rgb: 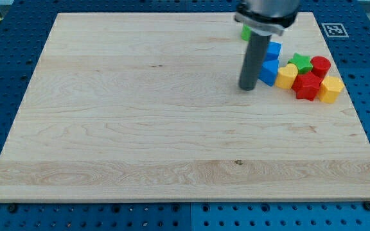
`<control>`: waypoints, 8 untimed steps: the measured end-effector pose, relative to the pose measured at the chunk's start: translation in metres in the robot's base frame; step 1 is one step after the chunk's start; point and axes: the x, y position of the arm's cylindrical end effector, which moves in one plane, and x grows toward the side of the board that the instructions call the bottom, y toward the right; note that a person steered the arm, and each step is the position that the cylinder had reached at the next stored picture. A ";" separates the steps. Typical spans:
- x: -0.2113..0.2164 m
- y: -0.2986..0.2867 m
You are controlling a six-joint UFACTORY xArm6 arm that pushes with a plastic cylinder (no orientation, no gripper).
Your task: Point your arm at the blue cube
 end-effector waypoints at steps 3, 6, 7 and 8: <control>-0.007 -0.045; -0.065 0.010; -0.065 0.031; -0.065 0.031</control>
